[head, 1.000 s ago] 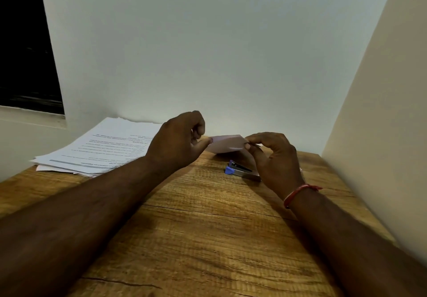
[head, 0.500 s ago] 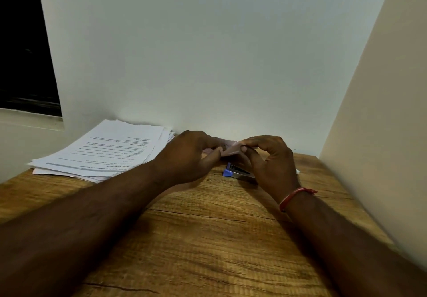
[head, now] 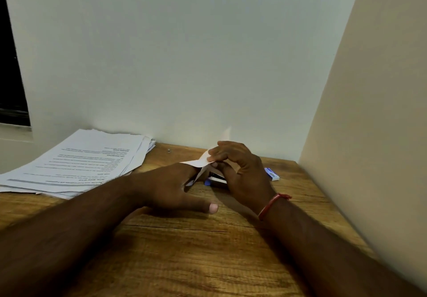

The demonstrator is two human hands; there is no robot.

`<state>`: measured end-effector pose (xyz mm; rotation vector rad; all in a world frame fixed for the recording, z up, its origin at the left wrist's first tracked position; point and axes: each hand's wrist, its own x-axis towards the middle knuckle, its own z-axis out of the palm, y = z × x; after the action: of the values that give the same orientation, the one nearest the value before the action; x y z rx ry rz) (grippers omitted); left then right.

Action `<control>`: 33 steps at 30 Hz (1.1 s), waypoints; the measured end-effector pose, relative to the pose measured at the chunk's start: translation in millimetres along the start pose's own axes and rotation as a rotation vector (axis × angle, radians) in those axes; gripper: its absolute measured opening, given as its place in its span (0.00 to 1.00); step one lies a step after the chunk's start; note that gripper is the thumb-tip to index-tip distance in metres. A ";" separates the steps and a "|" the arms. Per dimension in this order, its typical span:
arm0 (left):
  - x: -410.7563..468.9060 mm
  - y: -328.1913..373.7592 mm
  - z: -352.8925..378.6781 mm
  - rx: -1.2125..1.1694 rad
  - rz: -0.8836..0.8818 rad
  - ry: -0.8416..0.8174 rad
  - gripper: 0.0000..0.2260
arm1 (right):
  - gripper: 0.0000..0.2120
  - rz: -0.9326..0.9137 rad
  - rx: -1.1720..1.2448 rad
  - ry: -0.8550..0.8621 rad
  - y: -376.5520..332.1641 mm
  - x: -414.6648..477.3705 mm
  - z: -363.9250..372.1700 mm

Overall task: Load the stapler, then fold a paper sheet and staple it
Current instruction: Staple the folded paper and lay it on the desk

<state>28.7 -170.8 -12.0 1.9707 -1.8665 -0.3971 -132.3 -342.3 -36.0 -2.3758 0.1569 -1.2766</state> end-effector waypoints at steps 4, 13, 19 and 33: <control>0.9 -5.4 5.5 -0.077 -0.035 -0.048 0.56 | 0.15 -0.052 0.022 -0.053 -2.8 0.0 -0.7; 1.8 -3.4 16.5 -0.049 -0.073 0.098 0.57 | 0.13 -0.117 -0.025 -0.058 -7.7 -1.5 2.1; 1.0 3.1 11.6 0.056 -0.243 0.097 0.57 | 0.17 -0.153 -0.227 0.096 1.9 2.2 -2.4; -9.3 -8.7 -6.3 -0.804 0.062 0.436 0.34 | 0.30 0.640 0.415 0.234 24.0 5.4 -20.7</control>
<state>38.7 -160.7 -11.1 1.3112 -1.2133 -0.5390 -143.7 -372.1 -32.1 -1.6279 0.6052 -1.1217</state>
